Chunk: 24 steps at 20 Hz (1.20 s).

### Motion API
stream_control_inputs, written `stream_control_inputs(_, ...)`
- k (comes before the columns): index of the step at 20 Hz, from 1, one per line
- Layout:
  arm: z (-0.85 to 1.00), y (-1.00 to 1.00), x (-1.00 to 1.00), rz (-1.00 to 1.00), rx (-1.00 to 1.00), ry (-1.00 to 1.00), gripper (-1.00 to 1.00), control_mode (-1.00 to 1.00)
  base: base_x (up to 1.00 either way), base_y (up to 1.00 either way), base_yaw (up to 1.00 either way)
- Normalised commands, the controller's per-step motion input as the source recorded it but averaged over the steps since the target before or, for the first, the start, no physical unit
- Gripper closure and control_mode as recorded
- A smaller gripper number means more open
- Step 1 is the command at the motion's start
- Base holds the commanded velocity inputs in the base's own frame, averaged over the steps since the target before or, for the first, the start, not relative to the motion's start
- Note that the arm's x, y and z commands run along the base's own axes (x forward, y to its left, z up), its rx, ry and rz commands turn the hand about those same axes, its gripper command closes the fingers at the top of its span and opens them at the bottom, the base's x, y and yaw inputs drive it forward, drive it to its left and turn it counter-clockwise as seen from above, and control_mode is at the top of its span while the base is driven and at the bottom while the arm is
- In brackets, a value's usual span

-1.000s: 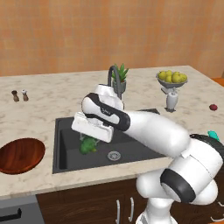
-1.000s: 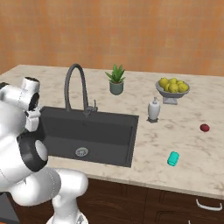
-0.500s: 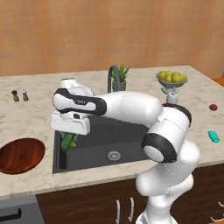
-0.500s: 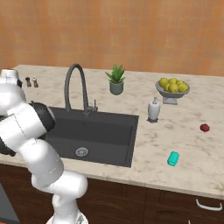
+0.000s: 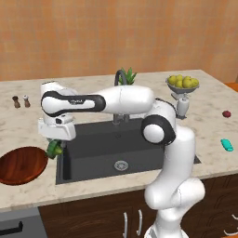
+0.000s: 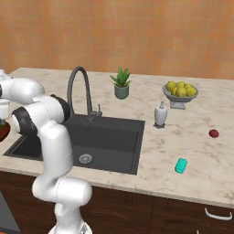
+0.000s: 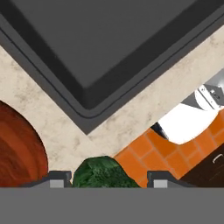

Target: Pick the broccoli from the sink and place it in the bowl. Then pick the bowl and place it in the microwave. Then close the microwave door and press the start button.

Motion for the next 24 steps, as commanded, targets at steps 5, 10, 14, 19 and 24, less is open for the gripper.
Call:
stream_control_inputs(5, -0.01, 0.47, 0.01, -0.1, -0.14, -0.01, 1.0, -1.0, 0.0, 0.0, 0.0)
stream_control_inputs(10, -0.12, 0.25, 0.02, -0.06, -0.01, -0.02, 1.0, -1.0, 0.0, 0.0, 0.0)
stream_control_inputs(14, -0.38, 0.16, 0.0, -0.1, 0.0, -0.12, 1.0, -1.0, 0.0, 0.0, 0.0)
stream_control_inputs(19, -0.59, 0.01, 0.02, -0.1, 0.07, -0.15, 1.0, -1.0, 0.0, 0.0, 0.0)
stream_control_inputs(24, -0.29, 0.2, 0.32, -0.1, 0.08, -0.05, 1.0, -1.0, 0.0, 0.0, 0.0)
